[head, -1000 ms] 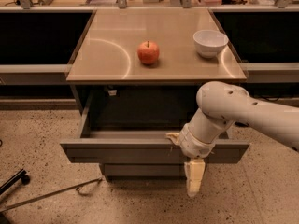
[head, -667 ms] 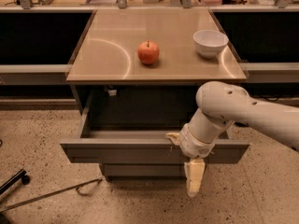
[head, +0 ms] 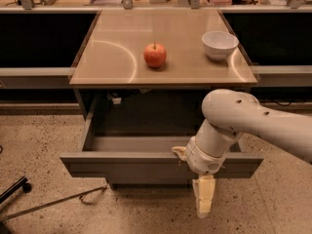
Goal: Open top drawer
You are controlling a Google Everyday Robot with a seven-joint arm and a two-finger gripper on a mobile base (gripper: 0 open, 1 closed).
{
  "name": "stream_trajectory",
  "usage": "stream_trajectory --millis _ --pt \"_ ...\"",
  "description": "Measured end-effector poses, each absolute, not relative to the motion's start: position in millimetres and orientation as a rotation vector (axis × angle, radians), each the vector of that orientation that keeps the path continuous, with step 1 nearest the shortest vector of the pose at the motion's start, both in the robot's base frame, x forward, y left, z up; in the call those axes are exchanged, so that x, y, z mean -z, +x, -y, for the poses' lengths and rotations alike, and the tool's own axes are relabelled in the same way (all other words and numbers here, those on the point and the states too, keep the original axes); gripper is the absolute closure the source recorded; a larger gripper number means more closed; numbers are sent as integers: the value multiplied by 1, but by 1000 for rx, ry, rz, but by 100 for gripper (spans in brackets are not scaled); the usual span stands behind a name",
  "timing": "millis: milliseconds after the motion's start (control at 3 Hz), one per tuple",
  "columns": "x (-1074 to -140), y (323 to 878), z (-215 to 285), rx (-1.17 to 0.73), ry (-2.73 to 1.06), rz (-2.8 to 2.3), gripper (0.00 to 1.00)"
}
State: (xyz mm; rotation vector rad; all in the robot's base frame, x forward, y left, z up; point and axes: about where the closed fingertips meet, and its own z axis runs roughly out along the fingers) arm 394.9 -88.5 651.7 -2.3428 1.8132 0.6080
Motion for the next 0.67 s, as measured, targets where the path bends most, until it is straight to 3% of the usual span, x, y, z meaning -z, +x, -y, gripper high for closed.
stream_trajectory --millis 667 --pt "-653 393 88 -611 -2349 -1813 0"
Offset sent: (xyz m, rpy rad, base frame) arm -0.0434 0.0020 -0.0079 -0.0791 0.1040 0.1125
